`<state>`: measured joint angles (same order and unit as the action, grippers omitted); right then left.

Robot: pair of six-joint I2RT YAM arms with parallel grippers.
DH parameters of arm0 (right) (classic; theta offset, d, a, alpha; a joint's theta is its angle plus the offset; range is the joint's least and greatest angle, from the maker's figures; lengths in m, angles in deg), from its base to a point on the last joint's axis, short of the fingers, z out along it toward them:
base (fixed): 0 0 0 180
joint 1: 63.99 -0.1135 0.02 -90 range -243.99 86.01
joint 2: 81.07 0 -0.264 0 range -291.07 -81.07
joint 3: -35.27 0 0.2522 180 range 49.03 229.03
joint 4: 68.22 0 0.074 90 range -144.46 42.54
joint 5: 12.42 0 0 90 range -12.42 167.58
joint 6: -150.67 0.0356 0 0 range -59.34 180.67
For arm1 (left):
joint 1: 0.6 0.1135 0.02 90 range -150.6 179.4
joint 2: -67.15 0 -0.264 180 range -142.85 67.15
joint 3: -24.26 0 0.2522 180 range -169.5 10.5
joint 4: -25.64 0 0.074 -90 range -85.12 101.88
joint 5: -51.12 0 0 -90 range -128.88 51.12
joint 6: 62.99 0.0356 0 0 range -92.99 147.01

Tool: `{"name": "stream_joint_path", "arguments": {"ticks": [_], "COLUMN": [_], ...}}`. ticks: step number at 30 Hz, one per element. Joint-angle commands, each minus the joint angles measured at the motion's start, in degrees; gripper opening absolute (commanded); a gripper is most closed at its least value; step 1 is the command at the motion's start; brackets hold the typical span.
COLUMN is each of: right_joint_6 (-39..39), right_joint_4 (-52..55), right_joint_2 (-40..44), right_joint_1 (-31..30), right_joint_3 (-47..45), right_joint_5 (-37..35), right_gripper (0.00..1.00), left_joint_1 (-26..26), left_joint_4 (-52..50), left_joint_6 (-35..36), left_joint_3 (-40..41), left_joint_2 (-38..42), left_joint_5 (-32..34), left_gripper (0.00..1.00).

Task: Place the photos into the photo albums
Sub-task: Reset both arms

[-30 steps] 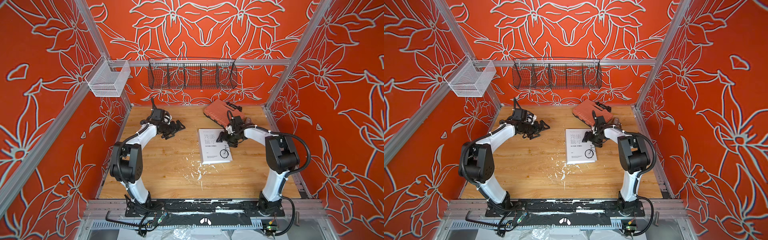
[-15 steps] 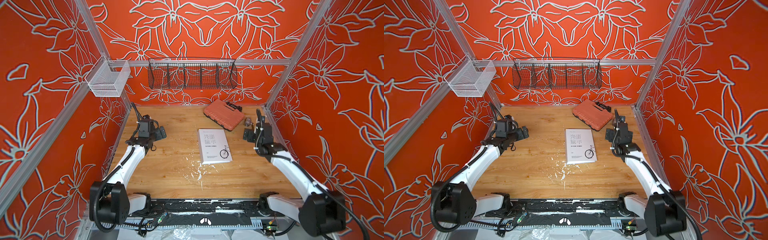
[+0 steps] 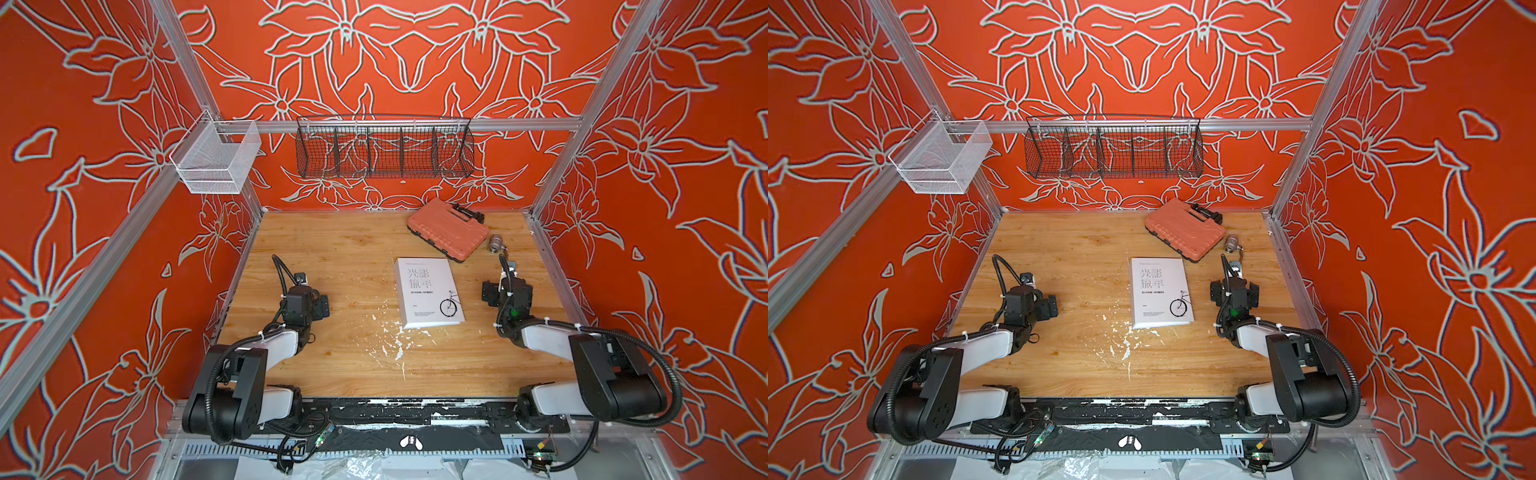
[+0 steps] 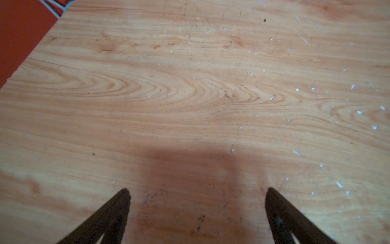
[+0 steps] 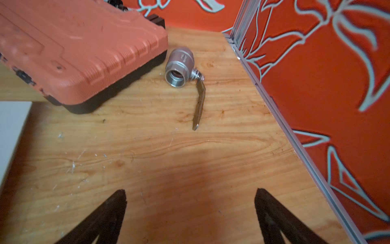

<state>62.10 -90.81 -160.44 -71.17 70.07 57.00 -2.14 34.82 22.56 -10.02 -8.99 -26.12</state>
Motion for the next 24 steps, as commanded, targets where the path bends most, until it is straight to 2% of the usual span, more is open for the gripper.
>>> {"name": "stream_joint_path", "arguments": {"ticks": [1, 3, 4, 5, 6, 7, 9, 11, 14, 16, 18, 24], "right_joint_6": [-0.67, -1.0, -1.49, -2.72, -3.9, -3.59, -3.34, -3.06, -3.28, -2.95, -3.12, -3.02], "right_joint_4": [-2.88, -4.11, -7.55, -15.57, -17.76, -10.55, -15.03, -10.41, -14.02, -10.16, -12.5, -10.85], "right_joint_2": [0.0, -0.38, -0.76, -2.67, -3.51, -1.39, -3.01, -1.88, -2.88, -1.56, -2.36, -1.55], "right_joint_1": [2.01, 2.6, 2.89, 2.6, 1.75, 1.61, 1.85, 1.91, 1.96, 1.98, 2.0, 2.06], "right_joint_3": [0.47, -0.03, -1.72, -3.99, -5.25, -3.88, -3.96, -3.17, -3.9, -3.01, -3.45, -3.28], "right_joint_5": [4.71, 7.2, 9.1, 10.15, 9.93, 9.47, 9.41, 9.26, 9.42, 9.42, 9.34, 9.5], "right_gripper": [0.98, 0.98, 0.98, 0.98, 0.98, 0.98, 0.98, 0.98, 0.98, 0.98, 0.98, 0.98], "left_joint_1": [0.31, 0.49, 0.49, 0.51, 0.49, 0.49, 0.49, 0.57, 0.58, 0.57, 0.57, 0.57], "left_joint_4": [6.14, 5.71, 6.19, 6.27, 5.83, 6.29, 6.13, 5.82, 5.93, 5.8, 5.75, 5.99], "left_joint_6": [-0.06, -0.55, -0.57, -0.52, -0.48, -0.47, -0.47, -0.47, -0.47, -0.3, -0.3, -0.3], "left_joint_3": [-1.7, -2.14, -1.81, -1.91, -2.09, -1.87, -2.01, -2.16, -2.16, -2.38, -2.47, -2.08], "left_joint_2": [0.09, -0.3, -0.16, -0.29, -0.32, -0.31, -0.36, -0.54, -0.55, -0.82, -0.85, -0.35], "left_joint_5": [1.63, 2.39, 2.19, 2.29, 2.28, 2.19, 2.19, 2.06, 2.0, 1.75, 1.74, 1.75], "left_gripper": [0.97, 0.97, 0.97, 0.97, 0.97, 0.97, 0.97, 0.97, 0.97, 0.97, 0.97, 0.97]}}
